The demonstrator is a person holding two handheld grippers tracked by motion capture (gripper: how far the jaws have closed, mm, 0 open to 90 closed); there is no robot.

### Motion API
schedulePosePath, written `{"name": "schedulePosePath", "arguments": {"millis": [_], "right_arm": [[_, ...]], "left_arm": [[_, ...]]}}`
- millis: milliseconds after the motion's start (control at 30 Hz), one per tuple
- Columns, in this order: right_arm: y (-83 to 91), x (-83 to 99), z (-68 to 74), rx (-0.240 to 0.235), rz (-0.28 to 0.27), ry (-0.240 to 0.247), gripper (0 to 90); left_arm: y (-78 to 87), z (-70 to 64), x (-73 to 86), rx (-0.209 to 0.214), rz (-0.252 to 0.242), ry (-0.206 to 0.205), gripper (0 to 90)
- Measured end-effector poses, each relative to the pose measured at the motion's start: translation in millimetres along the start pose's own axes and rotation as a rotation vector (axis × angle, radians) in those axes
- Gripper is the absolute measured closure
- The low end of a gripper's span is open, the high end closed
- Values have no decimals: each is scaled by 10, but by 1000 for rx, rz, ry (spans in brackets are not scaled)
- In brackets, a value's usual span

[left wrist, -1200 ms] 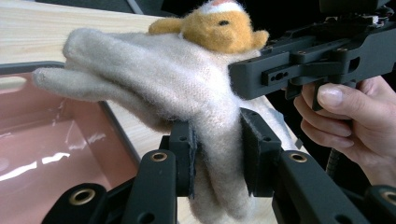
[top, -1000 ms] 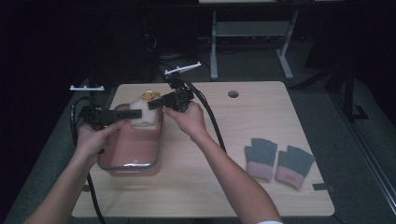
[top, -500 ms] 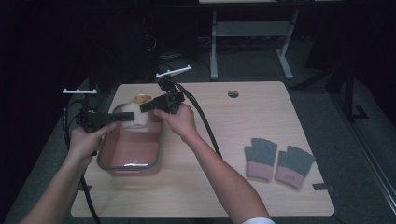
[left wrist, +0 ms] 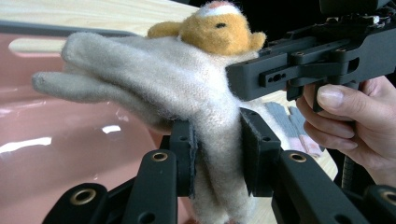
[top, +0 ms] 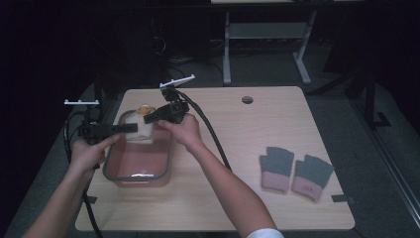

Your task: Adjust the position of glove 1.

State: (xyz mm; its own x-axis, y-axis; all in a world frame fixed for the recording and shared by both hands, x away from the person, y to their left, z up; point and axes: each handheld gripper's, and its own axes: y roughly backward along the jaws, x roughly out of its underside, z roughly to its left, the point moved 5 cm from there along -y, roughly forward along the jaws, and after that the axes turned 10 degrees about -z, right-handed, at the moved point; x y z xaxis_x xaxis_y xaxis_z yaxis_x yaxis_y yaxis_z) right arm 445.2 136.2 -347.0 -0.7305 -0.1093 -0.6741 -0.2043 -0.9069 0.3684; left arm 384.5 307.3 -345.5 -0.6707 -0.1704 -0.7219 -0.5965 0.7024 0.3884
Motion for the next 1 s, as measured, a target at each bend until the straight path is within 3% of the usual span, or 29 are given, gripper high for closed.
{"name": "schedulePosePath", "arguments": {"millis": [500, 1000], "right_arm": [[-323, 247, -196, -18, 52, -62, 822], [-451, 506, -431, -3, 111, -116, 817]], "left_arm": [[-15, 285, 239, -33, 43, 46, 690], [-180, 426, 472, -84, 128, 57, 690]]}}
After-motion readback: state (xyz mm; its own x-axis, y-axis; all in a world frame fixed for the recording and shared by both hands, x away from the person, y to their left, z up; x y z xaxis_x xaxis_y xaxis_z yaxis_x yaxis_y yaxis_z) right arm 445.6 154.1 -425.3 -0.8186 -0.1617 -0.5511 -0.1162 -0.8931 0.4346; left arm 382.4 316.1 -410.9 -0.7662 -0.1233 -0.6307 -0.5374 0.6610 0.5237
